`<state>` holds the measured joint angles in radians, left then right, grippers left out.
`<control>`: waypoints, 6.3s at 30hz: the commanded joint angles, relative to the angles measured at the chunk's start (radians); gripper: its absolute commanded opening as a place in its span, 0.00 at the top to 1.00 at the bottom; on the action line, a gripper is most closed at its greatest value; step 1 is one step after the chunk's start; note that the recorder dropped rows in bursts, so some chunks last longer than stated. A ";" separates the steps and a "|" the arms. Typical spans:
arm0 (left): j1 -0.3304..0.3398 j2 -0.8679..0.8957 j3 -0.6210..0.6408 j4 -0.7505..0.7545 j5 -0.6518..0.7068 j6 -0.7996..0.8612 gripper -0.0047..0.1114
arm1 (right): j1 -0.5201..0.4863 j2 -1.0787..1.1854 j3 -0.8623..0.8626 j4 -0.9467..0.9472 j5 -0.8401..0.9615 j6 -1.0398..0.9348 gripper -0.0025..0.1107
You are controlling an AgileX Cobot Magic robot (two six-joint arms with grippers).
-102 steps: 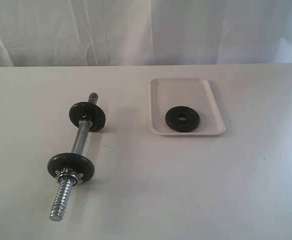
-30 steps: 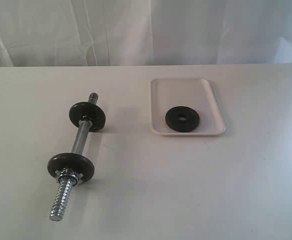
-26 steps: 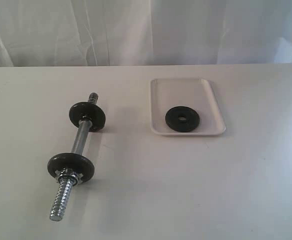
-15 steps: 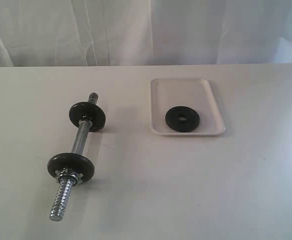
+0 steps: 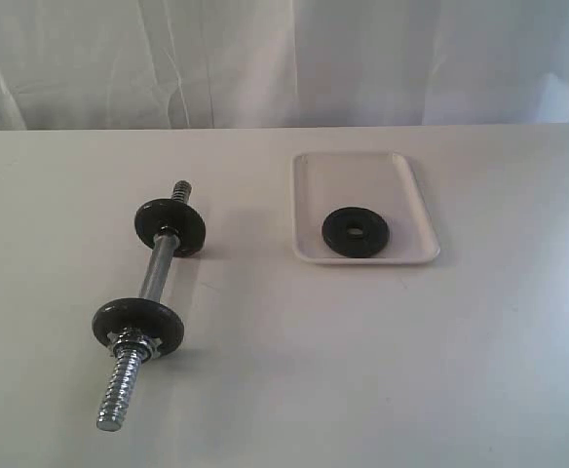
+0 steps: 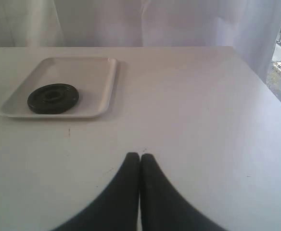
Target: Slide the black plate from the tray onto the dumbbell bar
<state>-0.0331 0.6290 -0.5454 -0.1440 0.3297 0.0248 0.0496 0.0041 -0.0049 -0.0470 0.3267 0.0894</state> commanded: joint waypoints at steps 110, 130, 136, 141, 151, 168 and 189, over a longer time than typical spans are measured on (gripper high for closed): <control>-0.451 1.139 -0.642 -0.315 0.400 0.557 0.96 | 0.000 -0.004 0.005 -0.011 -0.019 -0.007 0.98; -0.475 1.139 -0.620 -0.296 0.418 0.557 0.96 | 0.000 -0.004 0.005 0.321 -0.827 0.306 0.98; -0.475 1.139 -0.620 -0.296 0.420 0.557 0.96 | 0.000 0.001 0.002 0.586 -0.495 0.301 0.98; -0.475 1.139 -0.620 -0.296 0.420 0.557 0.96 | 0.000 0.229 -0.047 0.558 -0.436 0.244 0.98; -0.475 1.139 -0.620 -0.296 0.325 0.557 0.96 | 0.024 0.754 -0.553 0.402 -0.106 -0.183 0.98; -0.475 1.139 -0.620 -0.299 0.302 0.555 0.96 | 0.223 1.588 -1.278 0.347 0.357 -0.434 0.98; -0.475 1.139 -0.620 -0.320 0.383 0.551 0.96 | 0.218 2.057 -1.590 0.453 0.431 -0.365 0.45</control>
<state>-0.5041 1.8108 -1.1555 -0.3844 0.6589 0.5808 0.2720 2.0502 -1.5861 0.3665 0.8390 -0.3154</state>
